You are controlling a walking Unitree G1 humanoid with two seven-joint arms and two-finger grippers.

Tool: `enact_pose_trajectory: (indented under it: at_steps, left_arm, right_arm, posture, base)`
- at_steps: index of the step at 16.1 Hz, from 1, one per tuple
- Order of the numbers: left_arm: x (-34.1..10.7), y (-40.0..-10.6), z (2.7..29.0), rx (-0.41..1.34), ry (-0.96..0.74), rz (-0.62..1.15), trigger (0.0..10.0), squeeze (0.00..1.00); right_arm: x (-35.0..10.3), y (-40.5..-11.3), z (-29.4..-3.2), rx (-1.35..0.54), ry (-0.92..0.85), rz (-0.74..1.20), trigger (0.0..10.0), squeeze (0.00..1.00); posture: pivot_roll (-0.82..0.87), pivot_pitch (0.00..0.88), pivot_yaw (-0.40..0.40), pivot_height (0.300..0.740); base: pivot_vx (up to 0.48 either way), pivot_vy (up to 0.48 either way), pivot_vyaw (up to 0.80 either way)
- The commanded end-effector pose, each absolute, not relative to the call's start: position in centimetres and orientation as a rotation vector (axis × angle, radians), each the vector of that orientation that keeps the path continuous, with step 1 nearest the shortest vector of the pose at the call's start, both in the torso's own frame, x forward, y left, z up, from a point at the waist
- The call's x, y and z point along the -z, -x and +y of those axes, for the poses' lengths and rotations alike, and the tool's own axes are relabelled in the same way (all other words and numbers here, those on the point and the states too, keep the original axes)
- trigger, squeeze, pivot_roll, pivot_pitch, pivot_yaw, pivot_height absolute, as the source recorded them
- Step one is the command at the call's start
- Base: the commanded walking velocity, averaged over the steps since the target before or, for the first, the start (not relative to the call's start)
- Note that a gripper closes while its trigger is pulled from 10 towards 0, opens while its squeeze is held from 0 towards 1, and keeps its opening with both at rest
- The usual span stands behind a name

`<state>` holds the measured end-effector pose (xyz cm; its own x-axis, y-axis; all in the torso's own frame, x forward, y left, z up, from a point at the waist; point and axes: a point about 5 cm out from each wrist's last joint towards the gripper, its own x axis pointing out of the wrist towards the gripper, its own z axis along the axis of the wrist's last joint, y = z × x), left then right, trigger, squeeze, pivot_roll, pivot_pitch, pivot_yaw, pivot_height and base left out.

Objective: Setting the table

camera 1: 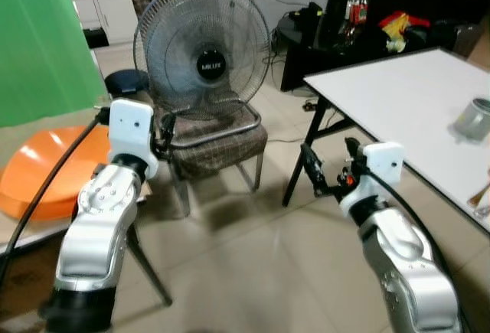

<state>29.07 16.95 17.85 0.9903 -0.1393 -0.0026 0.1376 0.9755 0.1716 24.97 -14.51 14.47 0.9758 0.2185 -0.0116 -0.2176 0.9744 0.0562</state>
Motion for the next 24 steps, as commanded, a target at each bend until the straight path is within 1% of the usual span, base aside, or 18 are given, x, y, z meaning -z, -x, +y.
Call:
enact_pose_trajectory:
  at_steps: [1,4,5,7,9,15,18,20,22,23,24]
  left_arm:
    - [-18.1,-29.3,17.1,0.133,-0.186,-0.010,10.0,0.00]
    - [-18.1,-29.6,16.8,0.144,-0.186,-0.011,10.0,0.00]
    - [-18.1,-29.6,16.7,0.148,-0.182,-0.011,10.0,0.00]
    - [-18.3,-29.8,16.5,0.149,-0.190,-0.020,10.0,0.00]
    - [-18.4,-30.1,16.5,0.119,-0.187,-0.021,10.0,0.00]
    - [-18.4,-29.9,17.1,0.105,-0.193,-0.020,10.0,0.00]
    - [-18.1,-29.7,17.4,0.094,-0.205,-0.005,10.0,0.00]
    - [-17.7,-29.4,17.2,0.112,-0.206,0.017,10.0,0.00]
    - [-17.7,-29.3,17.1,0.134,-0.190,0.015,10.0,0.00]
    - [-17.7,-29.3,17.0,0.136,-0.176,0.017,10.0,0.07]
    - [-17.7,-29.3,17.0,0.137,-0.154,0.023,10.0,0.99]
  right_arm:
    - [-14.6,-25.1,-14.4,-0.224,-0.055,0.010,10.0,0.00]
    - [-14.5,-25.3,-14.7,-0.199,-0.056,0.015,10.0,0.00]
    - [-14.6,-25.3,-14.7,-0.197,-0.054,0.014,10.0,0.00]
    - [-14.8,-25.4,-14.4,-0.215,-0.031,0.002,10.0,0.00]
    - [-14.8,-25.7,-13.9,-0.234,-0.043,-0.003,10.0,0.00]
    - [-14.7,-26.2,-13.4,-0.296,-0.031,0.006,10.0,0.00]
    - [-14.3,-26.4,-13.0,-0.336,-0.026,0.031,10.0,0.00]
    - [-14.0,-26.5,-12.9,-0.356,-0.094,0.065,10.0,0.00]
    - [-13.9,-26.5,-13.0,-0.362,-0.070,0.068,10.0,0.00]
    - [-13.8,-26.5,-13.0,-0.361,-0.055,0.067,10.0,0.00]
    - [-13.7,-26.6,-13.1,-0.345,-0.030,0.064,10.0,0.00]
  posture:
    - [0.08,0.000,0.020,0.740]
    - [0.07,0.000,0.028,0.740]
    - [0.07,0.000,0.029,0.740]
    - [0.08,0.000,0.031,0.740]
    - [0.08,0.000,0.026,0.740]
    - [0.10,0.000,0.010,0.740]
    - [0.11,0.000,0.002,0.740]
    - [0.12,0.000,-0.003,0.740]
    - [0.12,0.000,-0.007,0.740]
    - [0.12,0.000,-0.007,0.740]
    - [0.12,0.000,-0.008,0.740]
  base:
    - [0.000,0.352,0.00]
    - [0.000,0.349,0.00]
    - [0.000,0.000,0.00]
    - [0.000,0.000,0.80]
    - [0.000,-0.480,0.80]
    - [0.000,-0.480,0.80]
    - [0.000,0.000,0.80]
    - [0.000,0.000,0.00]
    - [0.000,0.000,0.00]
    - [0.000,0.000,0.00]
    - [0.360,0.000,0.00]
